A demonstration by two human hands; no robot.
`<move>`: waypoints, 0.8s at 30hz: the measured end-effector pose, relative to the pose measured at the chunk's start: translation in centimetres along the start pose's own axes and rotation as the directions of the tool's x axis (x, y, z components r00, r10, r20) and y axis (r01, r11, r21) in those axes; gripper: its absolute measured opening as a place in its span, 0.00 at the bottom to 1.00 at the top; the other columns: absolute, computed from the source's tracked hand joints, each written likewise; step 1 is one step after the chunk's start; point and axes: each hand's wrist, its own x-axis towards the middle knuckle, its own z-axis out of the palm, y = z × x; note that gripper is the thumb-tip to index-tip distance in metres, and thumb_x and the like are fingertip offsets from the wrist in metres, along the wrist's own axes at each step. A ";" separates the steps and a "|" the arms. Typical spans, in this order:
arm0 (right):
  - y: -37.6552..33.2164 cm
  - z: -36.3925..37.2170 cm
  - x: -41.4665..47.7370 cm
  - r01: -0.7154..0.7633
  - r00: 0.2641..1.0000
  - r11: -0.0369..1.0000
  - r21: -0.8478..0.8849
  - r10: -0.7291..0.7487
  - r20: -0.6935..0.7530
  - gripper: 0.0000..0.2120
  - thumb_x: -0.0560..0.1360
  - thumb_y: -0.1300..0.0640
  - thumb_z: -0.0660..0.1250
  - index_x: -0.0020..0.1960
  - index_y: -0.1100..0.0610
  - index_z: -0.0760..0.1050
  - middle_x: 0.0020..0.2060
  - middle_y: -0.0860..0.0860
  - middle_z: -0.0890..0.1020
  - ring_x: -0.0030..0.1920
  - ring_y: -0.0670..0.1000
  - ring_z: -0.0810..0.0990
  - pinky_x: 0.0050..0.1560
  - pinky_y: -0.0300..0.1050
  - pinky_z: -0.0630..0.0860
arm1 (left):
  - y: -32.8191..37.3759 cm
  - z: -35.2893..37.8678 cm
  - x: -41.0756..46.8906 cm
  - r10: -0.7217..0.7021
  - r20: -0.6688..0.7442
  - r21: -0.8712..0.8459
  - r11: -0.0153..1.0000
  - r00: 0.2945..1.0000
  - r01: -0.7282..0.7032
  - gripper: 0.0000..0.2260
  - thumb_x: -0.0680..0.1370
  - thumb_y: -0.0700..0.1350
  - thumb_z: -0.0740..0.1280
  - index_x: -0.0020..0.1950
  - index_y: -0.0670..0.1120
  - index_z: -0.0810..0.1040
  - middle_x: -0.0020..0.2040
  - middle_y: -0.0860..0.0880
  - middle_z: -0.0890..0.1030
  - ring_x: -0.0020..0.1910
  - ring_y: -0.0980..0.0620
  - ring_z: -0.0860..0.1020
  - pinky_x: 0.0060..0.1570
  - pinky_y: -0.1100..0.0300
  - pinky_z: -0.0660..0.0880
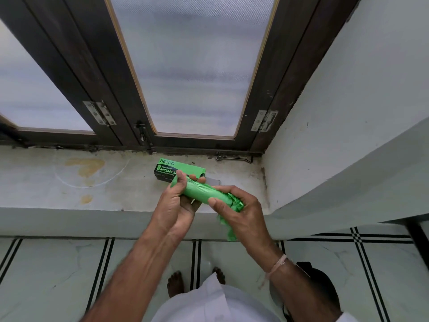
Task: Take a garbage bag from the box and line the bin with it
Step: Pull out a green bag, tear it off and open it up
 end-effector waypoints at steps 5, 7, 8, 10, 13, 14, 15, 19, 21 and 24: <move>0.2 -2.5 0.7 -0.144 0.977 0.972 0.187 0.170 -0.130 0.08 0.76 0.55 0.75 0.54 0.51 0.86 0.41 0.52 0.86 0.39 0.47 0.83 0.33 0.37 0.77 | 0.6 -3.1 2.7 0.433 0.128 0.895 0.336 0.892 -0.292 0.24 0.74 0.58 0.73 0.67 0.50 0.76 0.62 0.47 0.81 0.64 0.44 0.77 0.60 0.49 0.76; 0.4 -3.2 1.0 -0.165 0.969 0.967 0.192 0.196 -0.153 0.08 0.75 0.54 0.75 0.54 0.50 0.86 0.41 0.53 0.85 0.37 0.47 0.82 0.32 0.36 0.76 | 1.6 -5.0 4.8 0.488 0.337 0.939 -0.243 0.805 -0.245 0.35 0.71 0.60 0.76 0.76 0.54 0.70 0.75 0.44 0.69 0.74 0.42 0.66 0.65 0.43 0.69; 0.6 -3.5 1.1 -0.178 0.965 0.964 0.198 0.210 -0.155 0.08 0.75 0.54 0.75 0.54 0.51 0.86 0.41 0.53 0.85 0.35 0.47 0.81 0.30 0.36 0.75 | 2.2 -5.7 5.7 0.426 0.393 0.893 -0.388 0.815 -0.228 0.38 0.70 0.60 0.77 0.78 0.56 0.67 0.80 0.44 0.63 0.78 0.41 0.59 0.69 0.39 0.66; 0.9 -3.8 1.1 -0.204 0.958 0.958 0.200 0.237 -0.161 0.09 0.75 0.53 0.75 0.55 0.51 0.86 0.41 0.54 0.85 0.33 0.45 0.80 0.27 0.37 0.74 | 3.1 -6.6 7.4 0.284 0.396 0.831 -0.515 0.873 -0.209 0.41 0.69 0.59 0.78 0.79 0.59 0.64 0.83 0.43 0.56 0.82 0.39 0.50 0.73 0.36 0.59; 1.1 -4.0 1.2 -0.221 0.952 0.954 0.201 0.256 -0.170 0.10 0.75 0.51 0.75 0.56 0.49 0.85 0.40 0.55 0.85 0.29 0.44 0.78 0.25 0.38 0.71 | 4.1 -7.1 8.8 0.265 0.406 0.810 -0.548 0.874 -0.210 0.36 0.68 0.53 0.81 0.74 0.57 0.72 0.73 0.43 0.70 0.76 0.40 0.63 0.67 0.38 0.68; 1.2 -4.1 1.3 -0.216 0.951 0.955 0.202 0.253 -0.178 0.10 0.75 0.51 0.75 0.56 0.49 0.85 0.40 0.55 0.85 0.30 0.44 0.78 0.25 0.38 0.71 | 4.4 -6.9 8.9 0.287 0.420 0.819 -0.528 0.861 -0.223 0.33 0.68 0.53 0.81 0.72 0.56 0.75 0.67 0.44 0.73 0.70 0.41 0.69 0.62 0.41 0.72; 1.3 -4.1 1.4 -0.209 0.951 0.958 0.199 0.246 -0.187 0.10 0.75 0.50 0.75 0.56 0.48 0.85 0.41 0.56 0.85 0.30 0.44 0.79 0.26 0.38 0.72 | 4.5 -6.7 8.7 0.303 0.429 0.833 -0.497 0.851 -0.243 0.31 0.69 0.52 0.80 0.71 0.56 0.76 0.63 0.45 0.74 0.65 0.43 0.72 0.56 0.45 0.75; 1.4 -4.4 2.1 -0.154 0.962 0.976 0.154 0.184 -0.204 0.09 0.75 0.50 0.75 0.55 0.46 0.85 0.43 0.56 0.87 0.34 0.48 0.80 0.27 0.41 0.74 | 4.8 -6.3 7.3 0.336 0.470 0.865 -0.359 0.816 -0.350 0.28 0.71 0.50 0.79 0.70 0.54 0.77 0.61 0.46 0.73 0.61 0.45 0.74 0.51 0.50 0.79; 1.4 -4.5 2.4 -0.117 0.973 0.987 0.112 0.136 -0.186 0.09 0.75 0.52 0.76 0.55 0.46 0.85 0.45 0.54 0.87 0.37 0.50 0.83 0.32 0.42 0.79 | 5.2 -6.3 6.6 0.349 0.481 0.870 -0.306 0.804 -0.388 0.28 0.71 0.49 0.79 0.70 0.54 0.77 0.61 0.47 0.73 0.61 0.45 0.75 0.54 0.48 0.80; 0.9 -4.9 2.9 -0.074 0.990 0.997 0.012 0.075 -0.117 0.09 0.75 0.54 0.76 0.55 0.47 0.86 0.51 0.51 0.86 0.43 0.48 0.84 0.41 0.42 0.82 | 5.9 -6.2 5.9 0.355 0.474 0.876 -0.280 0.806 -0.392 0.27 0.71 0.47 0.79 0.69 0.53 0.78 0.62 0.47 0.72 0.63 0.45 0.74 0.58 0.47 0.78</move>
